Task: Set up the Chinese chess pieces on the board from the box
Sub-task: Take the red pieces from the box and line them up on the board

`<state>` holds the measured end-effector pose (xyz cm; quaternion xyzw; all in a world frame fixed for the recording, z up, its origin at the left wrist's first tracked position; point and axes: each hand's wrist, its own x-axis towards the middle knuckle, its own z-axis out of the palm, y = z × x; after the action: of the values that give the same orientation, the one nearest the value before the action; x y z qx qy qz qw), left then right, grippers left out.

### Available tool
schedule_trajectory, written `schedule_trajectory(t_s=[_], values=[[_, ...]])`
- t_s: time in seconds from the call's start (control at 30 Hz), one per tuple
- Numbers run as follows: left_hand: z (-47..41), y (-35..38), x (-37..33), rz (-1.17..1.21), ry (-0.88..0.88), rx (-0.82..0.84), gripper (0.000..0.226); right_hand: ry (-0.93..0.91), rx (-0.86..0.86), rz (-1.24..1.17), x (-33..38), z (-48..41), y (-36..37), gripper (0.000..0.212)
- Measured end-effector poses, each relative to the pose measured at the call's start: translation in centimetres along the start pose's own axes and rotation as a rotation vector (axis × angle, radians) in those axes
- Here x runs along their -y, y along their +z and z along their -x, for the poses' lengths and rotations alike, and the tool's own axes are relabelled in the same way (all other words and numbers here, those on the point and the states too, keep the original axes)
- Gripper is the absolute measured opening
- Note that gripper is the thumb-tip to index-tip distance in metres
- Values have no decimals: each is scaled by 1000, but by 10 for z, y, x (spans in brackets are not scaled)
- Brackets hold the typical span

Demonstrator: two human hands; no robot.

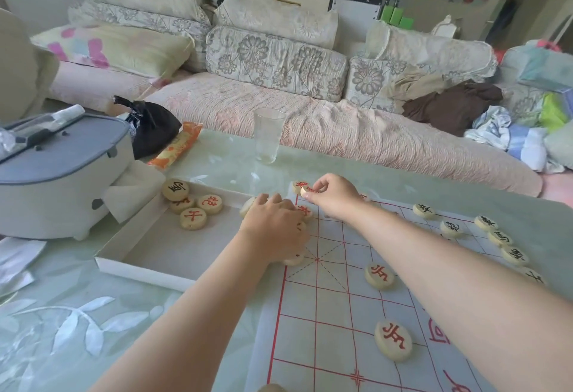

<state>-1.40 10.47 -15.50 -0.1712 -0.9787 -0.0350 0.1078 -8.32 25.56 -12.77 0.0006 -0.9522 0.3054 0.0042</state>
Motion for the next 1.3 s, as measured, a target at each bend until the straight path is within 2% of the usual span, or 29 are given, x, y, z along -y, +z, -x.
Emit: schedule_trajectory(t_s=[0.33, 0.53, 0.63, 0.8, 0.9, 1.03, 1.13, 1.3], values=[[4, 2, -2, 49, -1, -24, 52, 29, -34, -29, 7, -5, 21, 26], [4, 2, 3, 71, -22, -33, 41, -11, -20, -27, 3, -2, 22, 12], [4, 2, 3, 104, -28, -38, 40, -10, -77, 0, -5, 3, 20, 20], [2, 0, 2, 157, -47, -27, 39, -20, -49, -23, -5, 7, 20, 12], [3, 2, 4, 169, -52, -34, 38, -41, -42, -2, 0, 8, 24, 16], [4, 4, 9, 201, -46, -64, 37, 29, -146, 4, 1, 15, 28, 13], [6, -2, 13, 216, -55, -71, 43, 6, -105, 14, -3, 25, 29, 17], [19, -20, 35, 208, -154, -173, 44, -19, -174, -8, 11, 30, 21, 20]])
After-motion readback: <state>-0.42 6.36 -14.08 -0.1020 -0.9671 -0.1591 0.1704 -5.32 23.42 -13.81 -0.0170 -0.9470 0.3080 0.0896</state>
